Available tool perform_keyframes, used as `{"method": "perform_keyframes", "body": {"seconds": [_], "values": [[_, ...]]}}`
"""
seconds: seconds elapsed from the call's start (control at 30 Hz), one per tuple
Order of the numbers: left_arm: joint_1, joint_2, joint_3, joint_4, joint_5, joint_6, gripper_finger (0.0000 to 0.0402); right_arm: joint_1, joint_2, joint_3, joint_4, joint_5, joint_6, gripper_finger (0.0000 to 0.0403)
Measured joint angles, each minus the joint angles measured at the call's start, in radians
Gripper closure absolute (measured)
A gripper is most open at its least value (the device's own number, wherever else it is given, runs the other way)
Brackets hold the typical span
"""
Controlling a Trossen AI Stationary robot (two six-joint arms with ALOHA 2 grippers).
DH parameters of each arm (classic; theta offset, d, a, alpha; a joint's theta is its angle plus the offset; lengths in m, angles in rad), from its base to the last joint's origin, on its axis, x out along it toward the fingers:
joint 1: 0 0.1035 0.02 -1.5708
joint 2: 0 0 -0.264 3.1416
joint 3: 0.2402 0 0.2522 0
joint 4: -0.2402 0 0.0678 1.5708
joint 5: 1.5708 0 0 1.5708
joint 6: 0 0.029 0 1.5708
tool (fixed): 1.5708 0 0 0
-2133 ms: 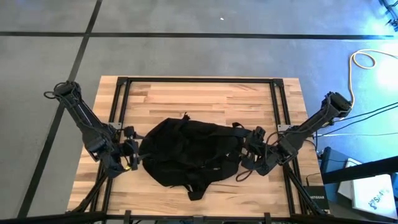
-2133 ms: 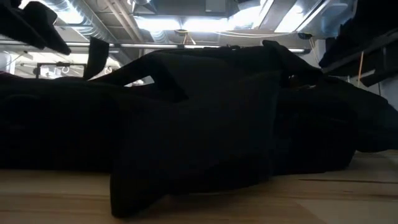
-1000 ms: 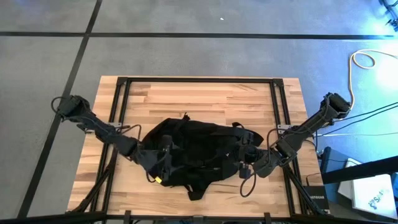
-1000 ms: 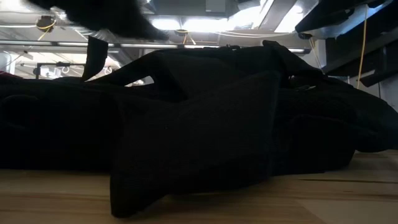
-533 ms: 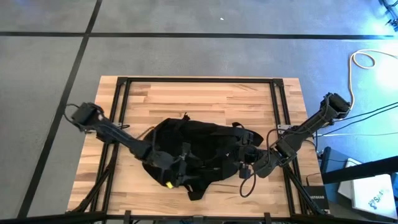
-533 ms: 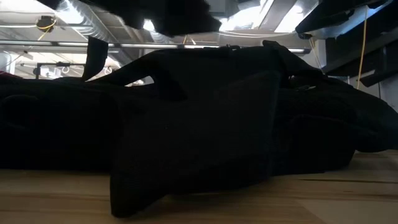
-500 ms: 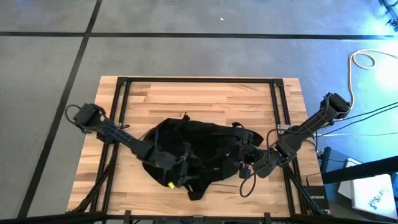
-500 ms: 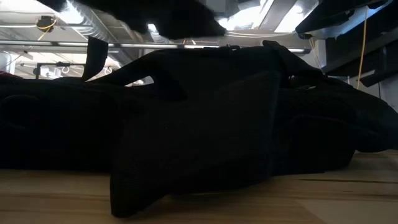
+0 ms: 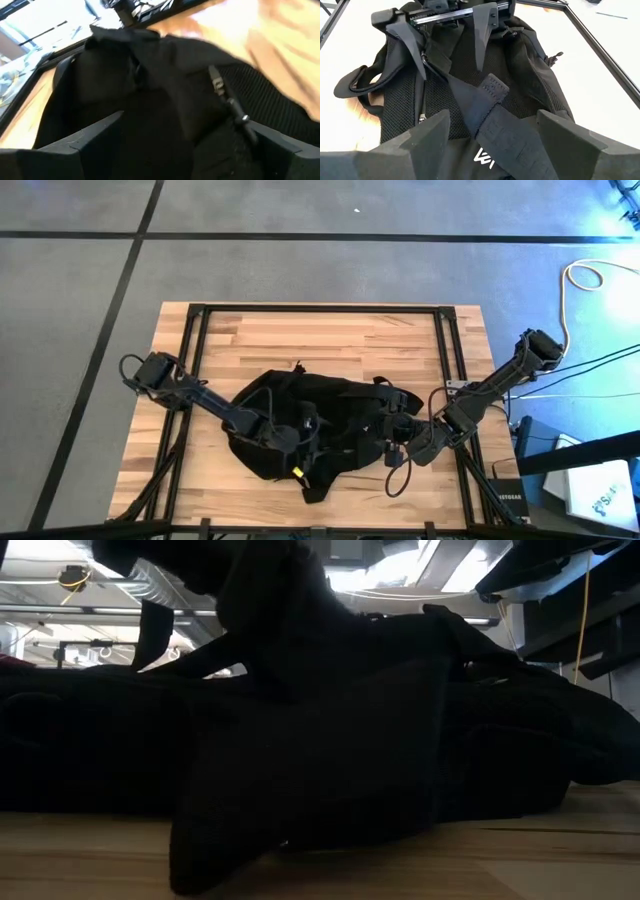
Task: Unpack backpack
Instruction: Prepare the black backpack
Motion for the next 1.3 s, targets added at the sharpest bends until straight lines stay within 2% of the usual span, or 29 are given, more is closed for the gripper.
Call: {"method": "perform_keyframes", "body": {"seconds": [0.23, 0.43, 0.57, 0.87, 1.0, 1.13, 1.3], "values": [[-0.002, 0.000, 0.000, -0.030, -0.055, -0.029, 0.0080, 0.000, 0.000, 0.000, -0.001, 0.002, 0.000, 0.0123], [-0.009, -0.002, 0.000, -0.026, -0.154, 0.048, 0.0114, 0.000, 0.000, 0.000, 0.000, 0.003, 0.000, 0.0123], [-0.008, -0.002, 0.000, -0.028, -0.156, 0.050, 0.0170, 0.000, 0.000, 0.000, 0.000, 0.003, 0.000, 0.0123], [-0.022, -0.010, 0.000, -0.029, -0.148, 0.102, 0.0326, 0.000, 0.000, 0.000, 0.000, 0.004, 0.000, 0.0123], [-0.031, -0.039, 0.000, -0.037, -0.153, 0.096, 0.0374, 0.000, 0.000, 0.000, 0.000, 0.005, 0.000, 0.0123], [-0.032, -0.082, 0.000, -0.040, -0.166, 0.116, 0.0385, 0.000, 0.000, 0.000, 0.001, 0.005, 0.000, 0.0123], [-0.025, -0.131, 0.000, -0.044, -0.232, 0.181, 0.0370, 0.000, 0.000, 0.000, 0.001, 0.005, 0.000, 0.0123]]}}
